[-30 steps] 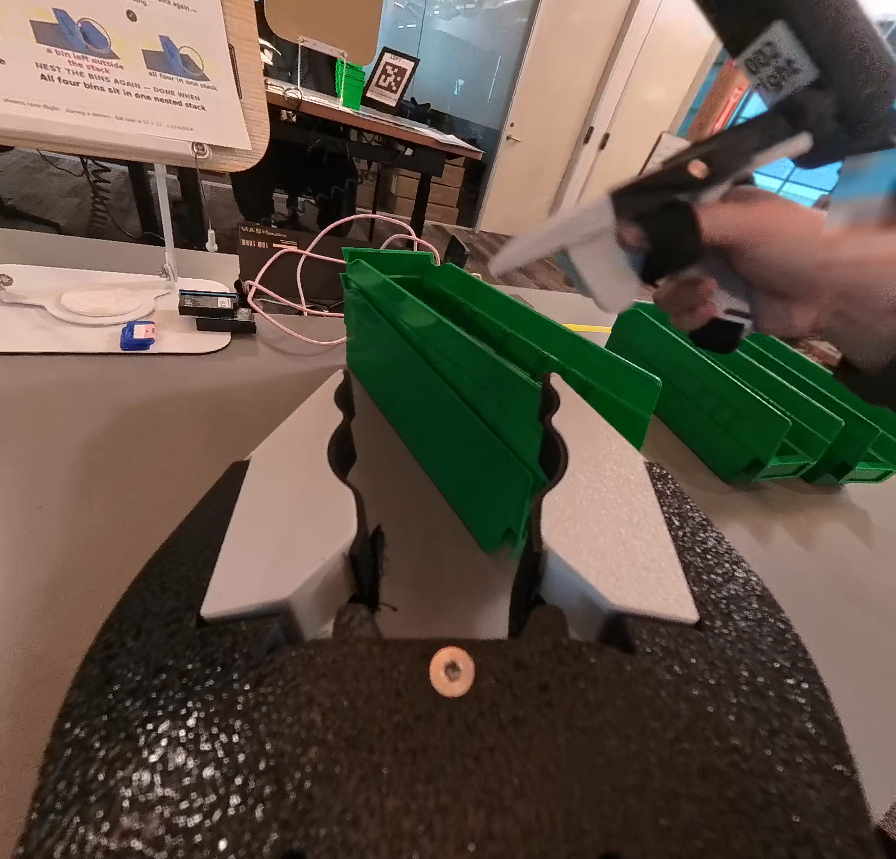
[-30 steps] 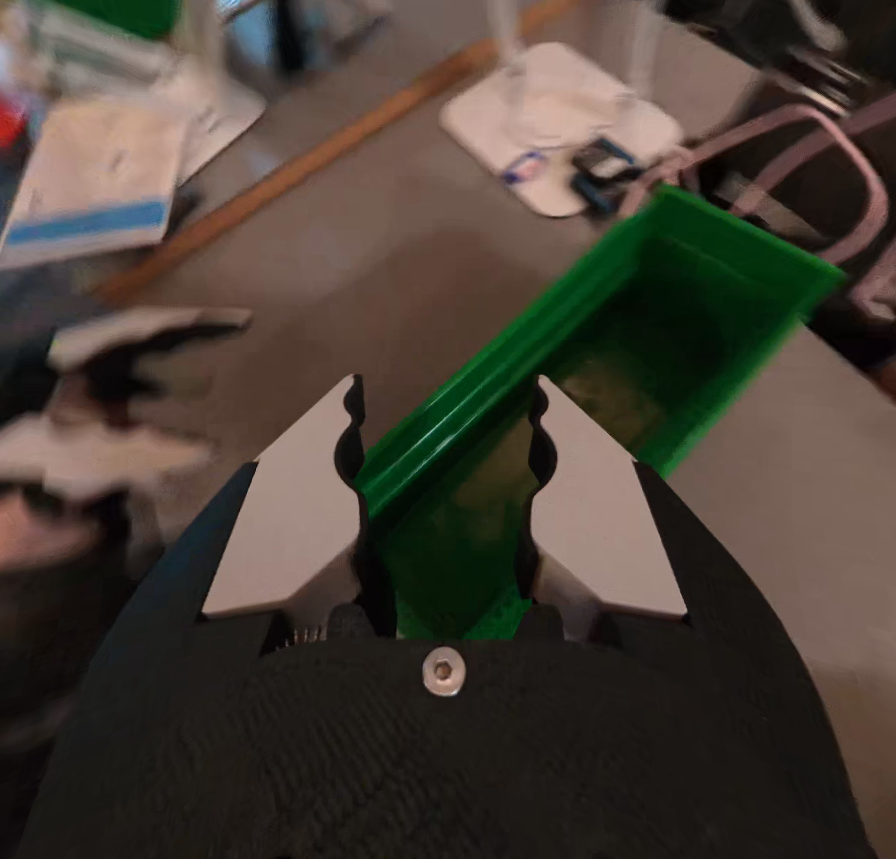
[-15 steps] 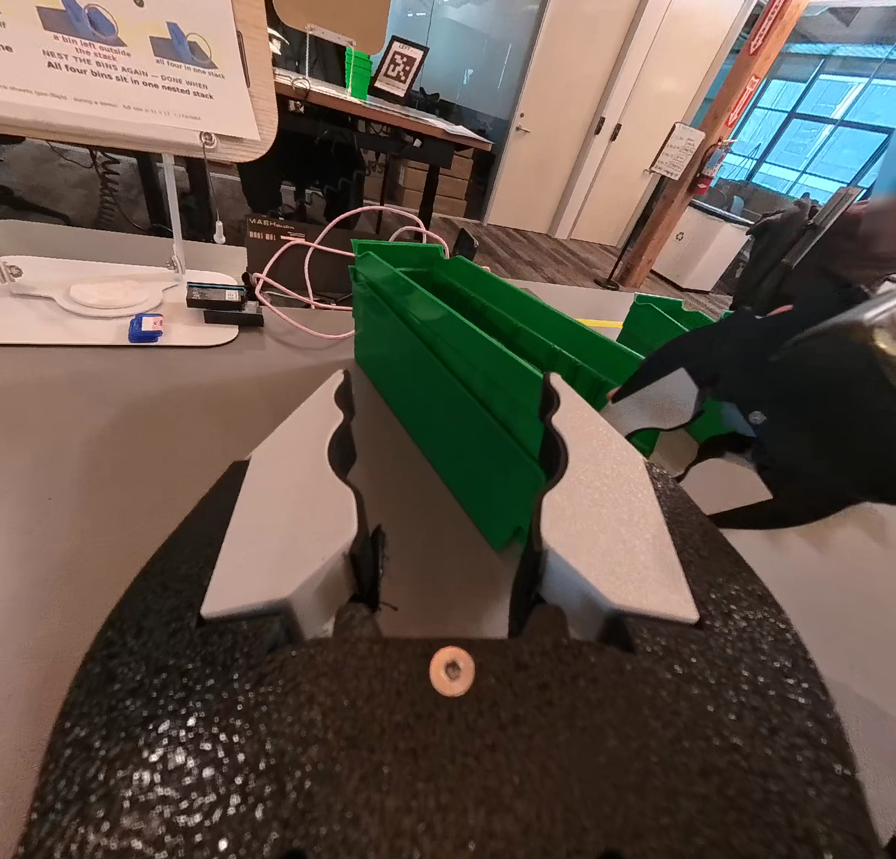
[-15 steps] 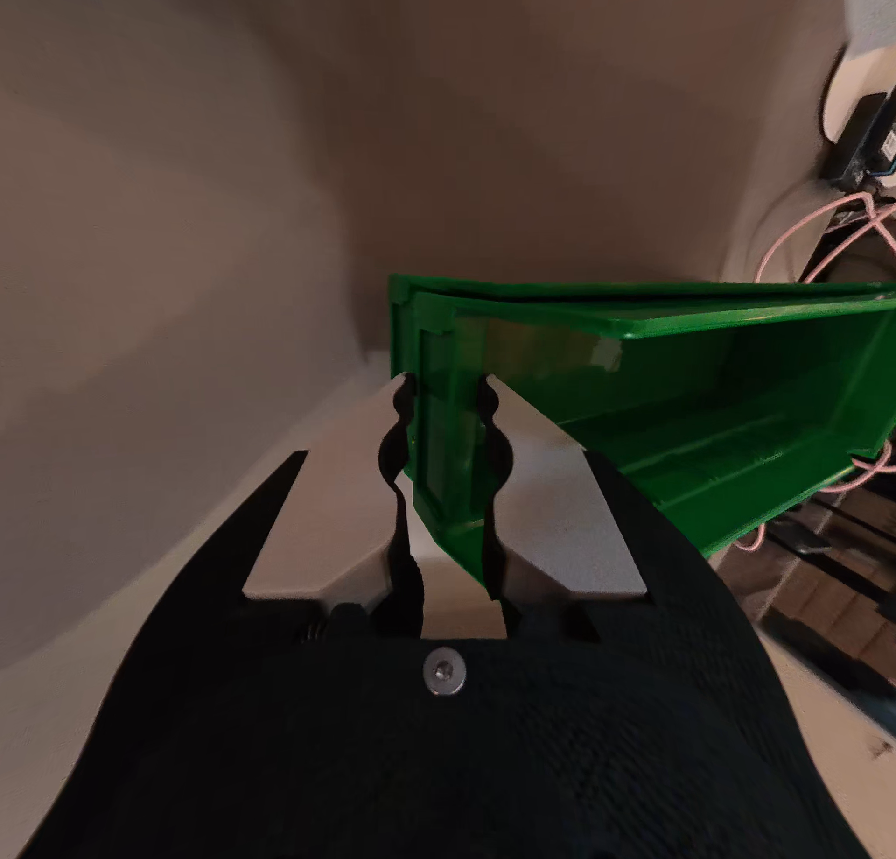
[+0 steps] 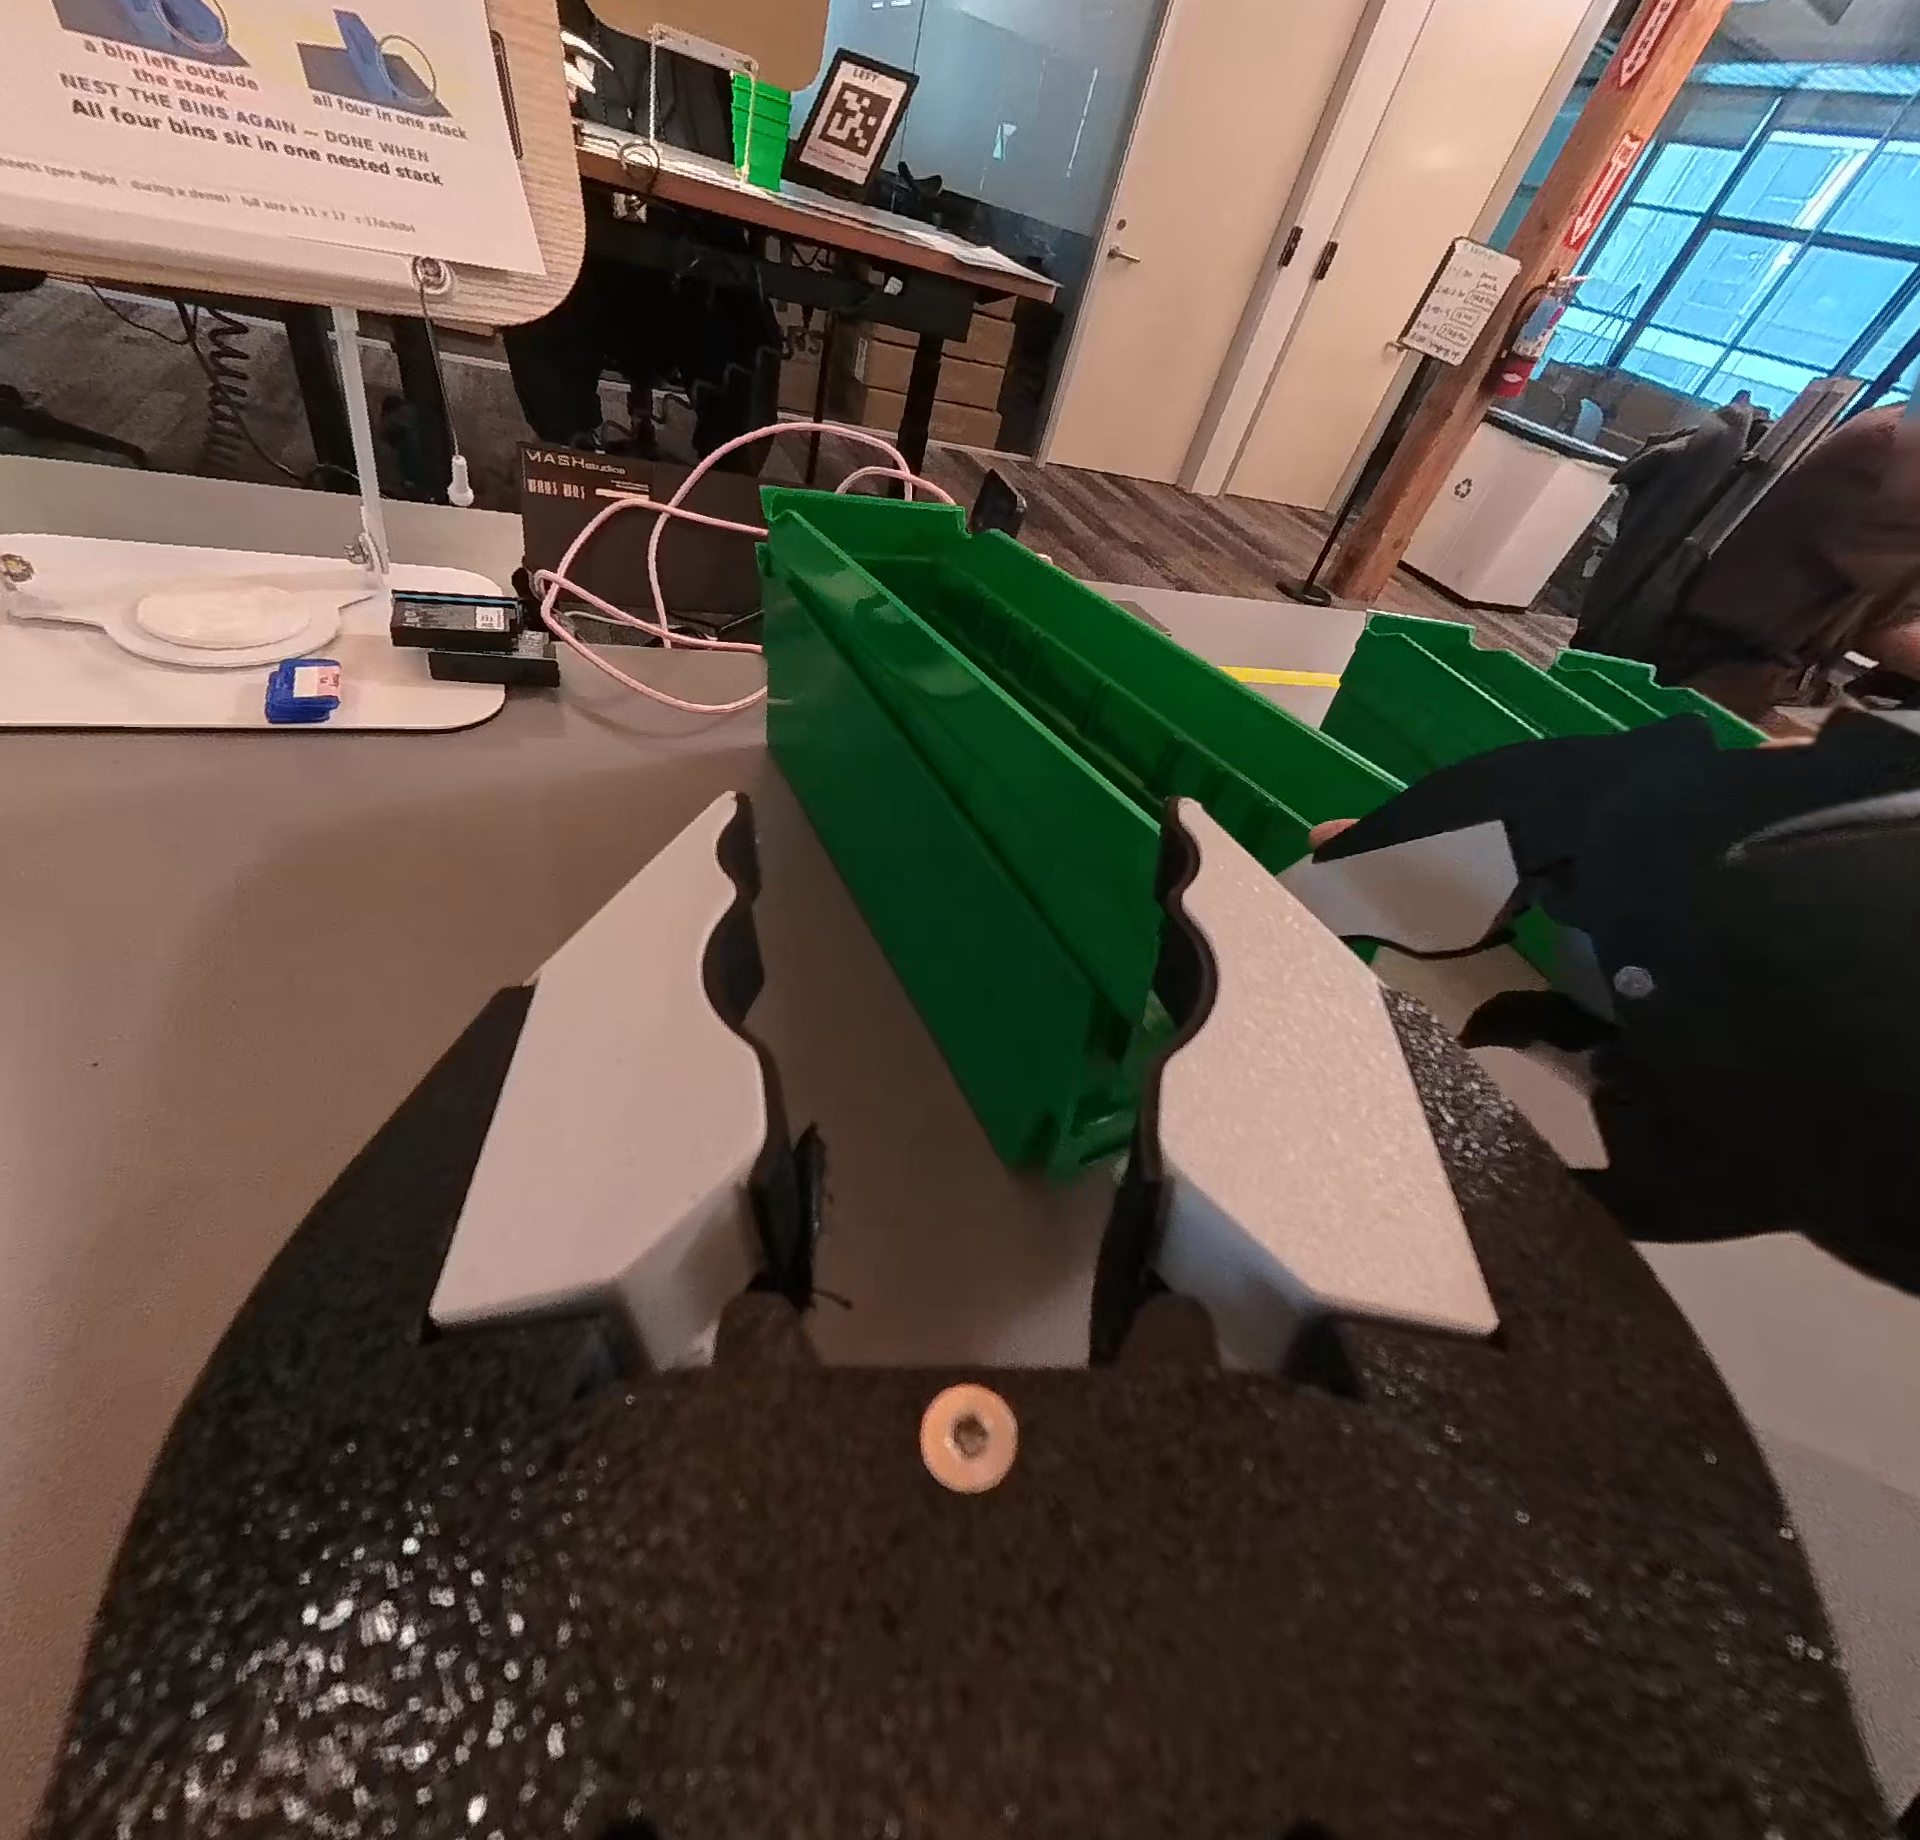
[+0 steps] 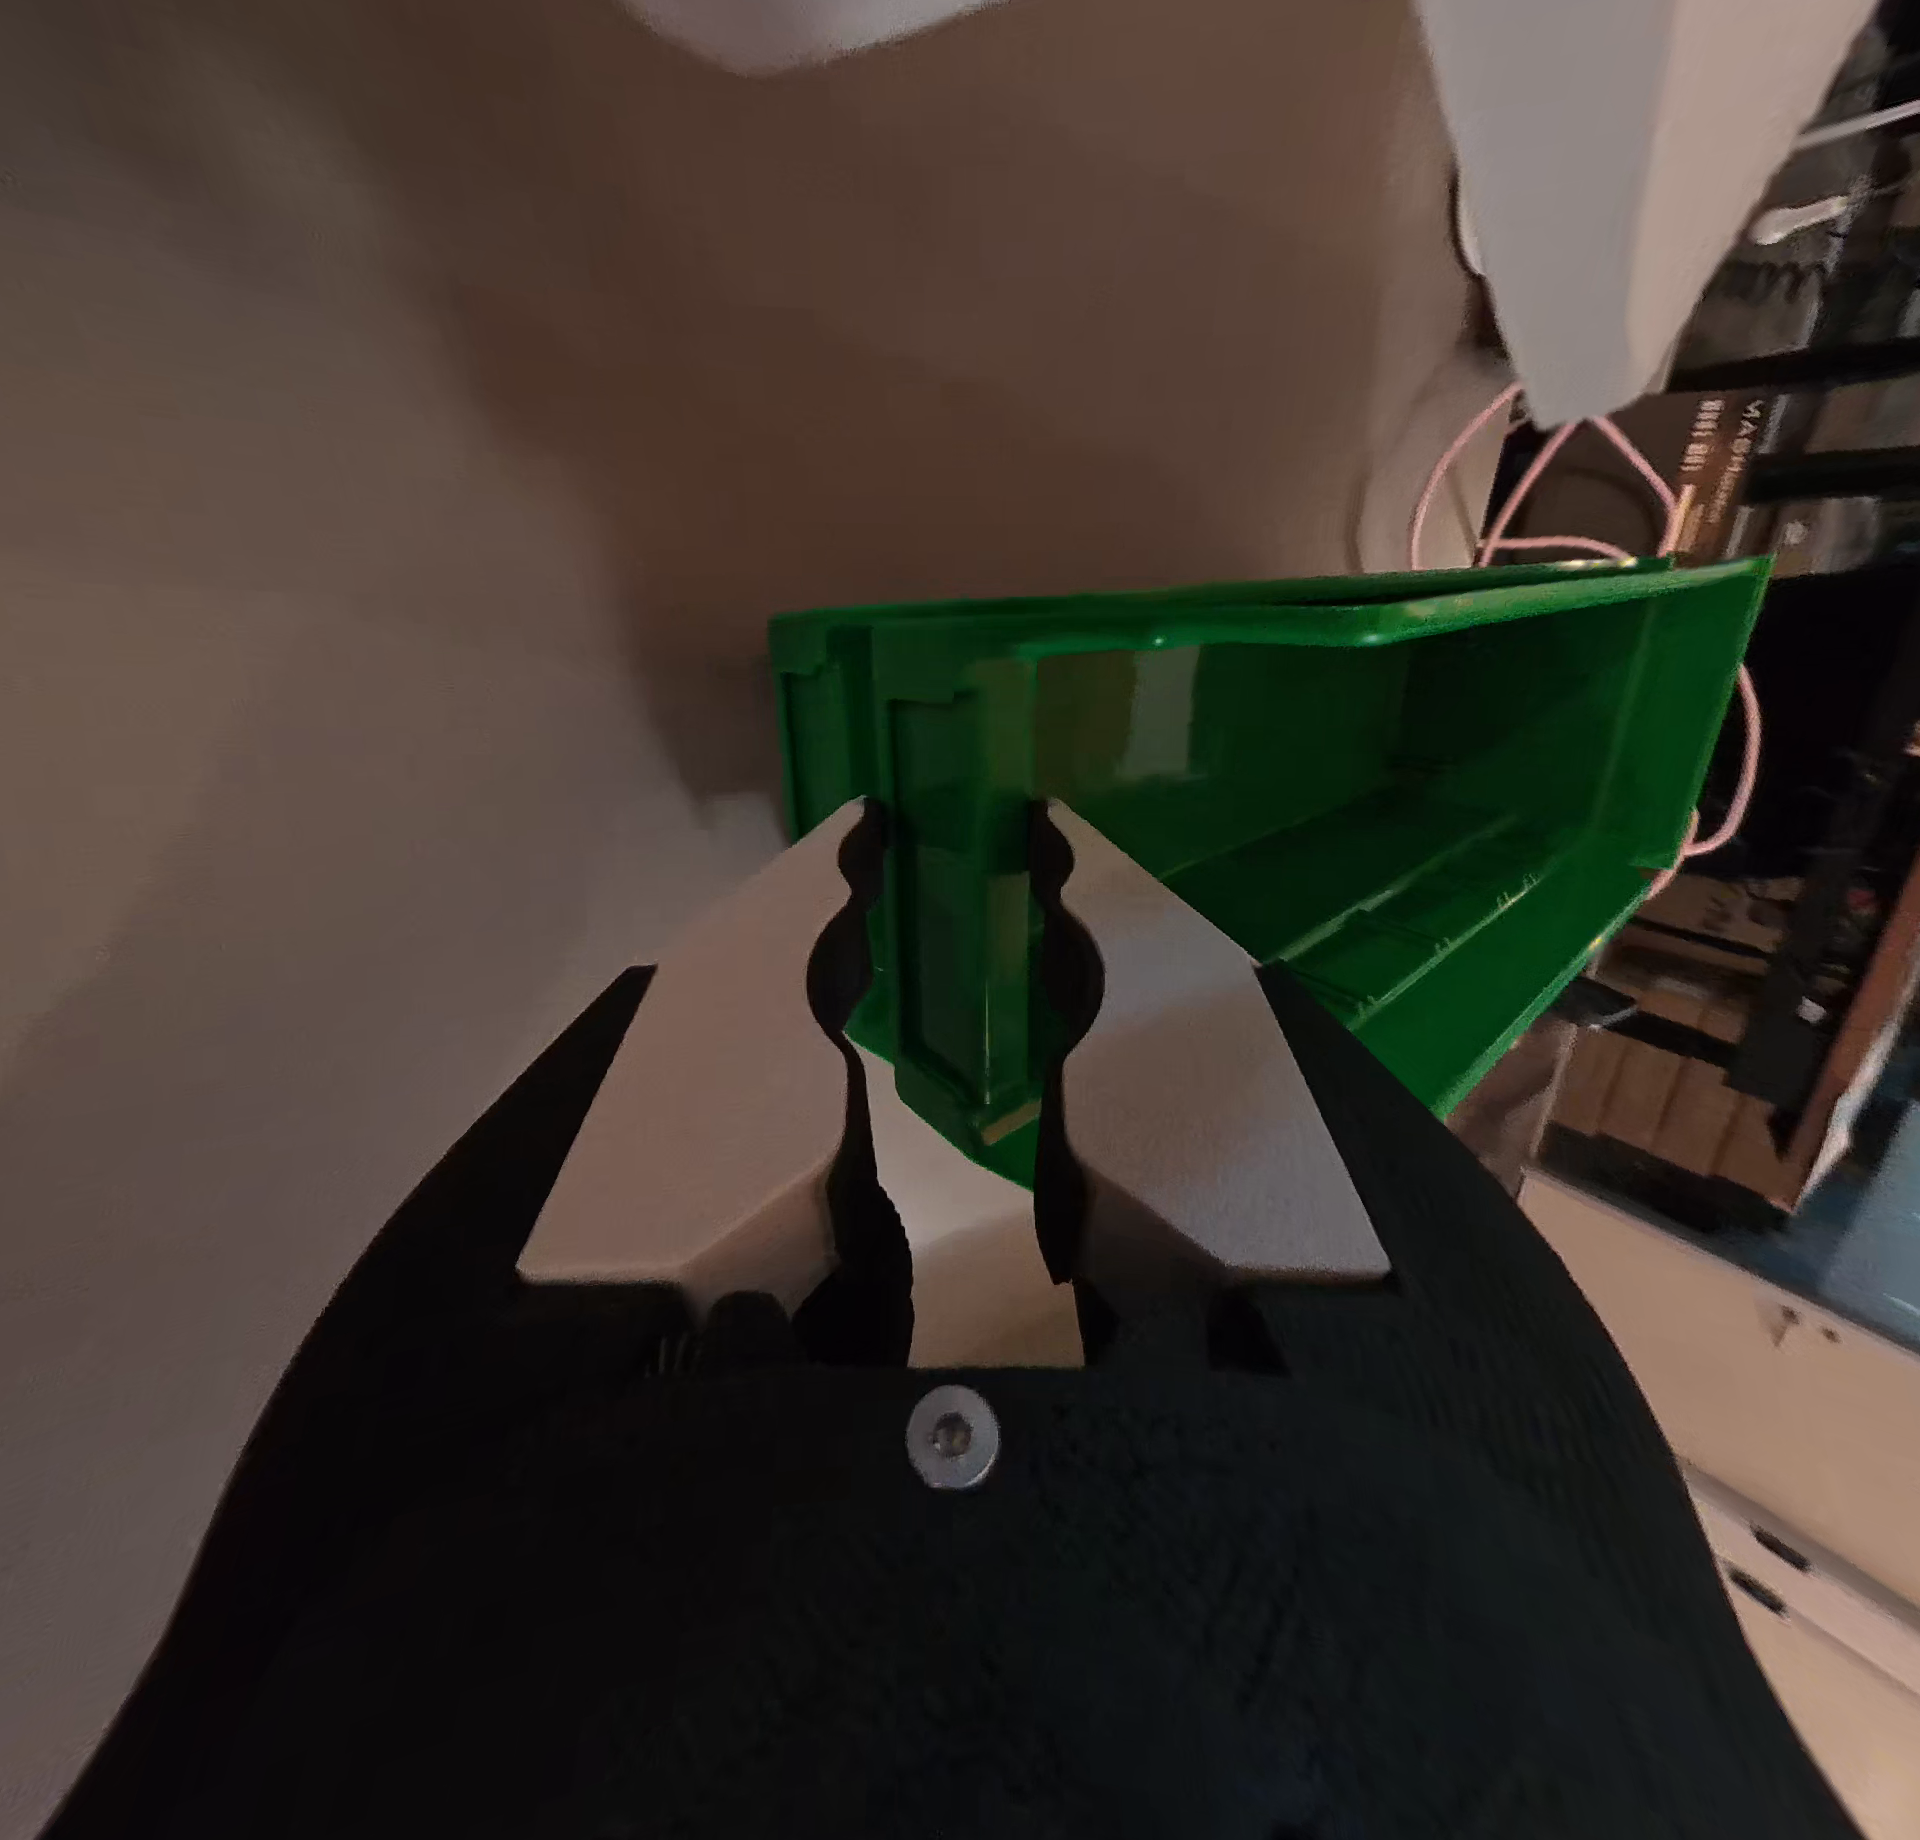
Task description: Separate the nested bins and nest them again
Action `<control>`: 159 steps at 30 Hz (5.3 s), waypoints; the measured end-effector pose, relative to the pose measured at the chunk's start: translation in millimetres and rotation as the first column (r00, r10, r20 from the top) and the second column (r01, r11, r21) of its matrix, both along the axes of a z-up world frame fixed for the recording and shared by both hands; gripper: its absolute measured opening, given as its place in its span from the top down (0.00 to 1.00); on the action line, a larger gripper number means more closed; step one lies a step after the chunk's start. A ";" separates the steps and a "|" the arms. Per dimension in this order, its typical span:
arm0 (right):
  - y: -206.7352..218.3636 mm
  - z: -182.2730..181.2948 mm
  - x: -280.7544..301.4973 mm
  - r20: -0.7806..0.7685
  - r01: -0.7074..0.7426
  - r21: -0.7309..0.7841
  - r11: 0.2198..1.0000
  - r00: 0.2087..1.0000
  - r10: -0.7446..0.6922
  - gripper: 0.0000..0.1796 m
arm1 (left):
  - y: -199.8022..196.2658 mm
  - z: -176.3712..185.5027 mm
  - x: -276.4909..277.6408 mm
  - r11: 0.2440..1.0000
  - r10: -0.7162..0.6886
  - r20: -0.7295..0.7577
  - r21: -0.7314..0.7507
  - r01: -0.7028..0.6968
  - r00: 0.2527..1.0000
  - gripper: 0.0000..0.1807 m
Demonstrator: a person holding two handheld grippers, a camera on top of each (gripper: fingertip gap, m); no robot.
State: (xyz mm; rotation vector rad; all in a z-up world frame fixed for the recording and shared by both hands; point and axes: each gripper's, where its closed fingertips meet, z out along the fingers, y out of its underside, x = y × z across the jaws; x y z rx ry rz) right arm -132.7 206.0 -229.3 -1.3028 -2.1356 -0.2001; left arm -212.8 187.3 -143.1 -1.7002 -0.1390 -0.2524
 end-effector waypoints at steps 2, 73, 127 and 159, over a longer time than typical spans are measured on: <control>0.8 0.2 -2.9 -0.023 0.013 0.011 1.000 1.000 -0.013 0.85 | -0.2 0.4 0.0 1.000 0.002 -0.002 0.001 -0.002 1.000 0.58; 53.2 60.4 32.0 -0.927 0.208 -0.178 0.962 0.293 -0.235 0.92 | 49.3 -21.2 37.3 0.984 0.154 -0.427 0.146 -0.101 0.891 0.97; 78.0 84.9 86.5 -0.985 0.269 -0.132 0.954 0.068 -0.156 0.90 | 7.4 -2.5 -21.1 0.882 0.347 -0.171 0.395 -0.259 0.922 0.78; 171.9 54.4 387.3 -0.891 0.640 -0.414 0.647 -0.139 -0.433 0.81 | -18.9 -31.3 -47.5 0.895 0.380 -0.162 0.313 -0.318 0.911 0.83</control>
